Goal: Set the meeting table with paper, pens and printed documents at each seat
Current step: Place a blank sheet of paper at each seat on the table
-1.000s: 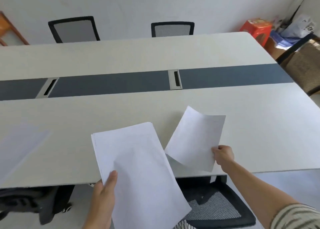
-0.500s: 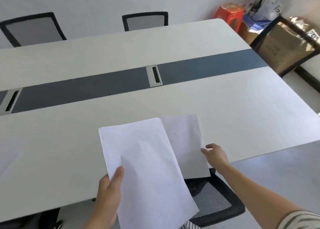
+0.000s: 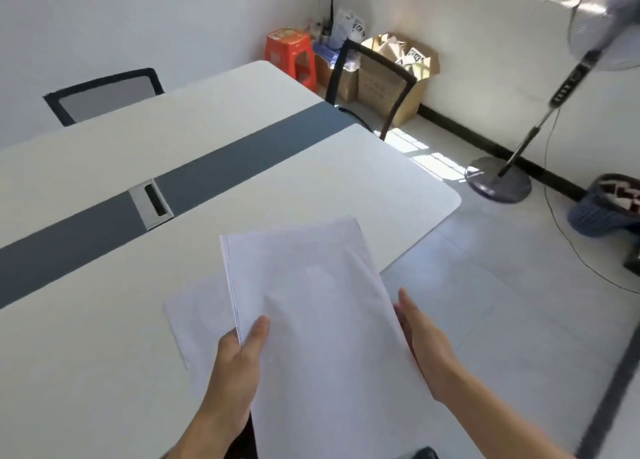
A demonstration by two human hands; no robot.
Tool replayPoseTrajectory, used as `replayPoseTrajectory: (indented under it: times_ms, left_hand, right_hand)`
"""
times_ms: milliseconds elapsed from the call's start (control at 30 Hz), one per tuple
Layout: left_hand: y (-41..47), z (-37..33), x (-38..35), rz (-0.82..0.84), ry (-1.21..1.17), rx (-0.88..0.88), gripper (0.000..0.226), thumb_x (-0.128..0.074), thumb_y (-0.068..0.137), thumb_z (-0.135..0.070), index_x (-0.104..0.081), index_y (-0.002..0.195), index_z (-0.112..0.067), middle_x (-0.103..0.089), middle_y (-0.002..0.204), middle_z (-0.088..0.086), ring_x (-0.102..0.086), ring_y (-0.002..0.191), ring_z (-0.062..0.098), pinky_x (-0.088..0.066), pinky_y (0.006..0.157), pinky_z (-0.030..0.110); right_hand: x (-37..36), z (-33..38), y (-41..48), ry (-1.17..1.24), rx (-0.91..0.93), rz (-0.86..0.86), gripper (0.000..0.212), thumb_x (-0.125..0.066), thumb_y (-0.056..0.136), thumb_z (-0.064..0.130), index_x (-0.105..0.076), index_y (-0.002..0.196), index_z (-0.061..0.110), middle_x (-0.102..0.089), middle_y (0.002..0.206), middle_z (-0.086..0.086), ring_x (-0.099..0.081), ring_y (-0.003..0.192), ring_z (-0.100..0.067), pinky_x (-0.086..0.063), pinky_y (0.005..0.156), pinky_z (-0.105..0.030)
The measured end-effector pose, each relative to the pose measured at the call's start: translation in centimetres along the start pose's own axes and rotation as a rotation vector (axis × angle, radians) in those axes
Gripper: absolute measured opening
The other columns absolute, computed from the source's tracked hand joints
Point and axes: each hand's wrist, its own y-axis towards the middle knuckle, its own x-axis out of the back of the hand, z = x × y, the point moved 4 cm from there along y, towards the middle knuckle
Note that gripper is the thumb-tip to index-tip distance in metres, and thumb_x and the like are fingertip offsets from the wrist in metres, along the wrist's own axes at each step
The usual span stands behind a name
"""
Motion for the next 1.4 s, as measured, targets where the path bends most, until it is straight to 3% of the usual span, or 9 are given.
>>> replayPoseTrajectory:
  times_ms: [100, 200, 333, 500, 633, 800, 1067, 1267, 1400]
  left_hand:
    - [-0.3, 0.7, -6.6, 0.047, 0.059, 0.002, 0.026, -0.054, 0.095, -0.032, -0.069, 0.106, -0.014, -0.076, 0.099, 0.002, -0.070, 0.098, 0.023, -0.052, 0.093, 0.047]
    - [-1.2, 1.6, -13.8, 0.091, 0.053, 0.017, 0.022, -0.061, 0.092, -0.033, -0.066, 0.106, -0.017, -0.076, 0.097, 0.000, -0.070, 0.095, 0.020, -0.053, 0.087, 0.041]
    - [-2.3, 2.8, -23.2, 0.181, 0.032, 0.077, 0.013, -0.057, 0.093, -0.025, -0.064, 0.094, -0.014, -0.078, 0.077, -0.002, -0.071, 0.081, 0.024, -0.054, 0.075, 0.039]
    - [-1.8, 1.8, -30.7, 0.230, 0.057, 0.068, 0.021, -0.053, 0.094, -0.027, -0.066, 0.093, -0.011, -0.077, 0.075, -0.001, -0.074, 0.068, 0.014, -0.053, 0.069, 0.037]
    - [1.7, 0.6, -34.6, 0.229, 0.101, 0.061, 0.026, -0.051, 0.095, -0.028, -0.068, 0.103, -0.009, -0.078, 0.090, 0.004, -0.075, 0.081, 0.020, -0.058, 0.062, 0.029]
    - [8.5, -1.2, -41.8, 0.271, 0.119, 0.087, 0.034, -0.053, 0.093, -0.034, -0.066, 0.108, -0.006, -0.076, 0.098, 0.009, -0.073, 0.091, 0.028, -0.055, 0.086, 0.046]
    - [19.6, -9.8, -54.6, 0.394, 0.126, 0.051, 0.032, -0.052, 0.095, -0.033, -0.066, 0.108, -0.007, -0.077, 0.095, 0.007, -0.074, 0.088, 0.025, -0.058, 0.078, 0.040]
    - [26.4, -14.1, -61.4, 0.408, 0.120, 0.036, 0.033, -0.050, 0.096, -0.032, -0.067, 0.104, -0.005, -0.077, 0.095, 0.010, -0.074, 0.087, 0.027, -0.057, 0.080, 0.042]
    - [31.6, -15.7, -65.7, 0.335, 0.102, 0.037, 0.029, -0.051, 0.096, -0.031, -0.066, 0.104, -0.008, -0.077, 0.092, 0.006, -0.074, 0.084, 0.025, -0.057, 0.078, 0.040]
  right_hand:
    - [6.4, -0.2, -1.2, 0.036, 0.098, -0.015, 0.020, -0.069, 0.088, 0.031, -0.077, 0.090, 0.012, -0.078, 0.086, -0.009, -0.074, 0.074, -0.022, -0.058, 0.063, -0.032]
    - [13.5, -1.4, -1.4, 0.024, 0.124, -0.076, 0.013, -0.072, 0.085, 0.013, -0.076, 0.093, 0.004, -0.076, 0.093, -0.020, -0.073, 0.079, -0.032, -0.059, 0.074, -0.048]
    - [22.5, -2.3, -1.1, 0.051, 0.138, -0.191, 0.016, -0.071, 0.086, 0.014, -0.074, 0.087, -0.001, -0.075, 0.092, -0.025, -0.073, 0.075, -0.031, -0.057, 0.076, -0.050]
    - [29.8, -1.4, 0.3, 0.174, 0.141, -0.187, 0.060, -0.082, 0.069, 0.038, -0.062, 0.084, -0.017, -0.070, 0.082, -0.025, -0.065, 0.072, -0.032, -0.051, 0.069, -0.047]
    - [33.2, 0.9, 3.3, 0.238, 0.172, -0.161, 0.042, -0.081, 0.075, 0.027, -0.068, 0.080, -0.013, -0.071, 0.081, -0.026, -0.067, 0.068, -0.031, -0.054, 0.064, -0.039]
    - [38.1, 5.4, 8.9, 0.247, 0.240, -0.249, 0.034, -0.077, 0.070, 0.024, -0.071, 0.086, -0.006, -0.072, 0.087, -0.028, -0.070, 0.070, -0.030, -0.058, 0.061, -0.036]
    - [46.4, 16.8, 16.8, 0.289, 0.293, -0.405, 0.028, -0.066, 0.085, 0.023, -0.072, 0.087, -0.004, -0.073, 0.088, -0.029, -0.070, 0.070, -0.032, -0.056, 0.068, -0.044]
    - [51.1, 22.0, 23.2, 0.359, 0.313, -0.396, 0.019, -0.063, 0.088, 0.012, -0.071, 0.102, 0.003, -0.076, 0.098, -0.018, -0.074, 0.080, -0.031, -0.061, 0.065, -0.035]
    - [55.1, 25.3, 29.4, 0.259, 0.303, -0.372, 0.010, -0.061, 0.089, -0.002, -0.069, 0.094, -0.003, -0.075, 0.073, -0.007, -0.063, 0.048, -0.006, -0.046, 0.045, -0.011]
